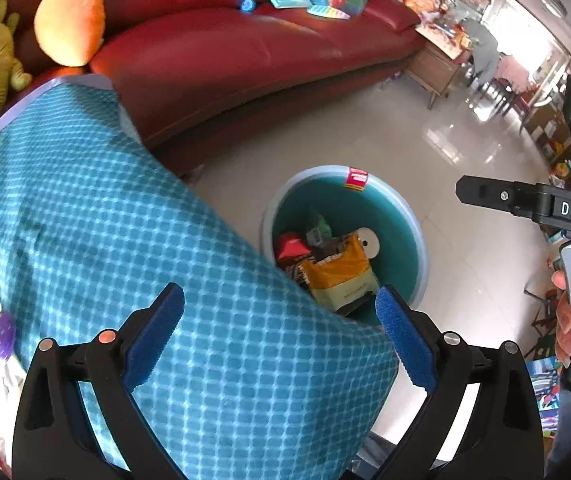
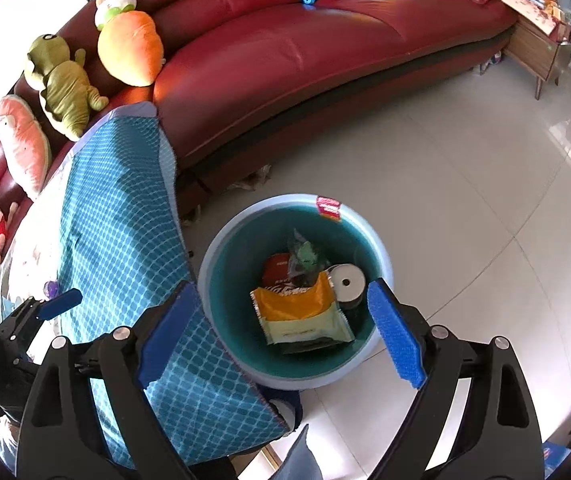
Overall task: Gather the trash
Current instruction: 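Move both open tools back over the table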
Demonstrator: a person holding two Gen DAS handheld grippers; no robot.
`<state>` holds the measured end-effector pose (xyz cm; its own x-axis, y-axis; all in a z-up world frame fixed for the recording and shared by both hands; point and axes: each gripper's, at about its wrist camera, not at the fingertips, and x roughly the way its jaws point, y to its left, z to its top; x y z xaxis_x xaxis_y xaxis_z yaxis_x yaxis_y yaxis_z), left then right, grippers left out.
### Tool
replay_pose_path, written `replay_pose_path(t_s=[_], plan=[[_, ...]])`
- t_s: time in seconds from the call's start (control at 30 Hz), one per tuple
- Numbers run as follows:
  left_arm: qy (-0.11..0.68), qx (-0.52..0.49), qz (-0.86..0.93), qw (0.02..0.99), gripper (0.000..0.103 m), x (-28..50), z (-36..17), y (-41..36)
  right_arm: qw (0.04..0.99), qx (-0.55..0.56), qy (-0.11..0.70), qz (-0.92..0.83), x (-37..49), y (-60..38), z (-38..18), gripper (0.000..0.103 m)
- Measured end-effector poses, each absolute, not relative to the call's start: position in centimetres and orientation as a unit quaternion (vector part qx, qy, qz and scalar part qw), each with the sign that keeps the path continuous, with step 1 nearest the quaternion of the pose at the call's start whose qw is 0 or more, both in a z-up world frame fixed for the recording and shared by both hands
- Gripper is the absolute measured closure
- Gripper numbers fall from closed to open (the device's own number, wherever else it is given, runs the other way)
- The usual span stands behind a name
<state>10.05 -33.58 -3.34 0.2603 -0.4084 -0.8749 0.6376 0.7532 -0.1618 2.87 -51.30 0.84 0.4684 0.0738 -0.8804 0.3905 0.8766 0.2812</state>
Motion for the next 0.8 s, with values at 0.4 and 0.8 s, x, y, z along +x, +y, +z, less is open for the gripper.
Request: replay_pose_path(t_s=[0.4,0.8], plan=[[0.489,0.086,-0.312,0.810,0.006,8.2,-0.8,-25.6,0.840,0.202,0.499,-0.071,2.0,-44.3,3.1,0.019],[0.487,0.038,-0.263,0.832,0.006,7.5,-0.5,-14.5,0.843,0.153,0.515,-0.023,3.4,-34.5,4.2,0.019]])
